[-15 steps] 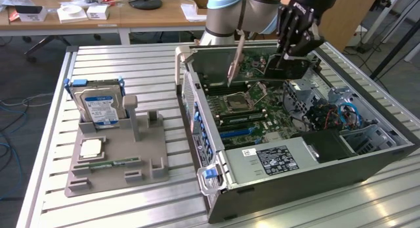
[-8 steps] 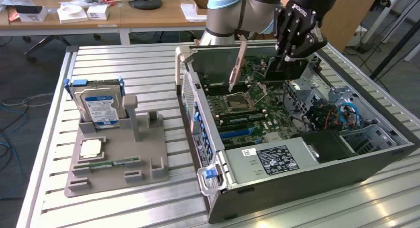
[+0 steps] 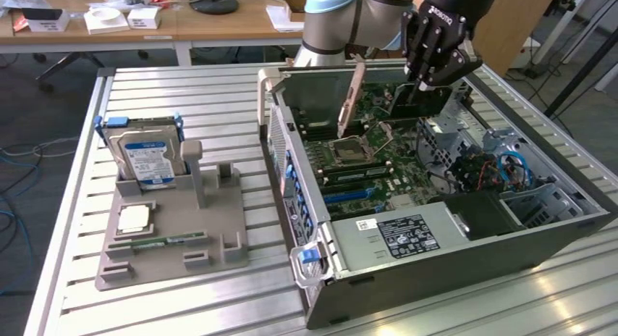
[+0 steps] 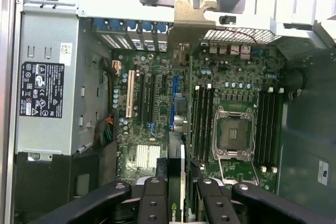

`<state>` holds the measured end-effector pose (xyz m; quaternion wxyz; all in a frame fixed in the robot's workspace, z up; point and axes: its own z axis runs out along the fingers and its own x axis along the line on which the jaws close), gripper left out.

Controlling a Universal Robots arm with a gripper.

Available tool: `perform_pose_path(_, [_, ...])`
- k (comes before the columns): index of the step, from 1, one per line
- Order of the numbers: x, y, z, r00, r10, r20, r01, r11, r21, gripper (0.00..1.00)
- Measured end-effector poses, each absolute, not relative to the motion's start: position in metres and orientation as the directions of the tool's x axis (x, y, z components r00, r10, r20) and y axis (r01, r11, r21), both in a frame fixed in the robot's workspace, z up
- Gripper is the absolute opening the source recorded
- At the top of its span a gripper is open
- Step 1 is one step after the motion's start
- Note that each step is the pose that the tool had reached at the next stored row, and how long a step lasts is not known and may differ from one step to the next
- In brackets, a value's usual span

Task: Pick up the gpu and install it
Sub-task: 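Insert the gpu into the slot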

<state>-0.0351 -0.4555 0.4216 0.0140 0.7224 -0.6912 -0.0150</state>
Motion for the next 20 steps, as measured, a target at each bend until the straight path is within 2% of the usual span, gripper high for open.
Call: perform_pose_path(20, [-0.043,-0.455,0.388,0.051,-0.999,-0.01,-0.998,-0.051,0.027,0.26])
